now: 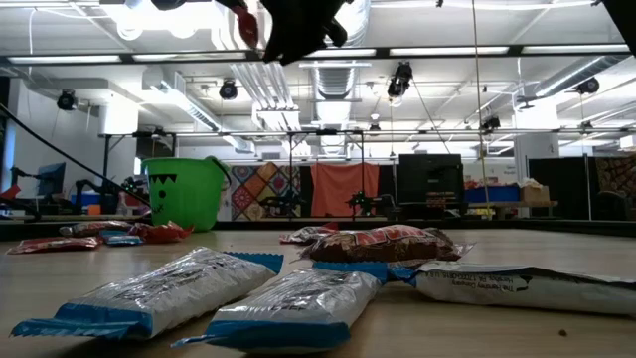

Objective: Sort candy
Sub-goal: Put the red candy into the green bucket

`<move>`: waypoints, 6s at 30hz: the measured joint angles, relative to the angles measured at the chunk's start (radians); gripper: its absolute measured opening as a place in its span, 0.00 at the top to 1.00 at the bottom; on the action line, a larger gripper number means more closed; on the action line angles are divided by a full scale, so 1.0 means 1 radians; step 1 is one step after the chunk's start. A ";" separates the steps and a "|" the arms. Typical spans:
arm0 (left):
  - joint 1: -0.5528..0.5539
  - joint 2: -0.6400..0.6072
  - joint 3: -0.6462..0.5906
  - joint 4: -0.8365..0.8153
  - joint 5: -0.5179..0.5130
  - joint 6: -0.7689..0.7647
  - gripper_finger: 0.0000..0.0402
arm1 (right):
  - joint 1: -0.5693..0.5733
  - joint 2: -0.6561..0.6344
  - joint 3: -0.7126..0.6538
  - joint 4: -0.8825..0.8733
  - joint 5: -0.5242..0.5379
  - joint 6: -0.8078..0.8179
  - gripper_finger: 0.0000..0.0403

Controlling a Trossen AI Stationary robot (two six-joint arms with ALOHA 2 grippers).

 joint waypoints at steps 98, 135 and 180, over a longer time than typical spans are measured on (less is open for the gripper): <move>0.039 -0.211 -0.077 -0.163 0.519 0.086 0.73 | -0.127 0.004 -0.375 -0.227 -0.578 0.357 0.51; 0.005 -0.212 -0.077 -0.149 0.477 0.167 0.73 | -0.139 0.145 -0.404 -0.040 -0.638 0.188 0.51; 0.006 -0.212 -0.077 -0.159 0.466 0.205 0.73 | -0.139 0.144 -0.549 0.125 -0.629 -0.073 0.54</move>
